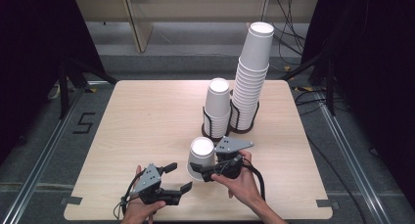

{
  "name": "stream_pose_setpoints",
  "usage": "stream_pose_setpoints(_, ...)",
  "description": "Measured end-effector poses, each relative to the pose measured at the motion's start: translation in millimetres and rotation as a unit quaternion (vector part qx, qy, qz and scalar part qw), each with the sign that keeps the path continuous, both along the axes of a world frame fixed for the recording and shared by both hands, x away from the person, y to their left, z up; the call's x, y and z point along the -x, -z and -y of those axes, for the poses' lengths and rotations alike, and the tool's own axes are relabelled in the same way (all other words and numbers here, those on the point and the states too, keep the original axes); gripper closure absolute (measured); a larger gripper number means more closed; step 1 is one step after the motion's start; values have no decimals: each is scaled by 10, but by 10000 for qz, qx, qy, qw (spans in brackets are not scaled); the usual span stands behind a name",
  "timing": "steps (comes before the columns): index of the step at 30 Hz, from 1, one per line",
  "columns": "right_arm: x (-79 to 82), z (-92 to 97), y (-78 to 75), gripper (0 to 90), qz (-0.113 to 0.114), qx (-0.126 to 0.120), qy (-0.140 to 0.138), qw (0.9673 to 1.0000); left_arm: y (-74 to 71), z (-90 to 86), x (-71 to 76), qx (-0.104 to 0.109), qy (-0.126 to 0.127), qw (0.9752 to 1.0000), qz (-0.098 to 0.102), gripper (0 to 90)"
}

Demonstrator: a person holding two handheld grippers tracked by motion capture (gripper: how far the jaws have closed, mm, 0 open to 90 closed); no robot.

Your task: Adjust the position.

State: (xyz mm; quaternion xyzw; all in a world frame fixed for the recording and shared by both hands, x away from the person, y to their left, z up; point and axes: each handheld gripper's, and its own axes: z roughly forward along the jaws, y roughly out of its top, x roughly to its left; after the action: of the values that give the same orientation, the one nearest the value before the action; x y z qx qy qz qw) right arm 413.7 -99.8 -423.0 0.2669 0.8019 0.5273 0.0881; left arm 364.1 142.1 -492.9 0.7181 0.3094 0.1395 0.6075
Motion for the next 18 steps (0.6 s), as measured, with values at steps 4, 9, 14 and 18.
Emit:
stream_pose_setpoints(4, 22, -74, 37, 188, -8, -57, -126, 9999, -8, 56, 2, 12, 117, 9999, 72, 144)
stream_pose_setpoints(9, 29, -116, 57, 189, 165, 90, -170, 9997, 1, 112, 4, -25, 70, 9998, 178, 141)
stream_pose_setpoints(14, 65, -178, 83, 191, 84, 40, -257, 9996, -4, 115, 8, -57, 30, 9998, 209, 142)
stream_pose_setpoints(18, 102, -212, 90, 192, 119, 40, -229, 9997, -6, 120, 6, 10, 24, 9996, 272, 115)
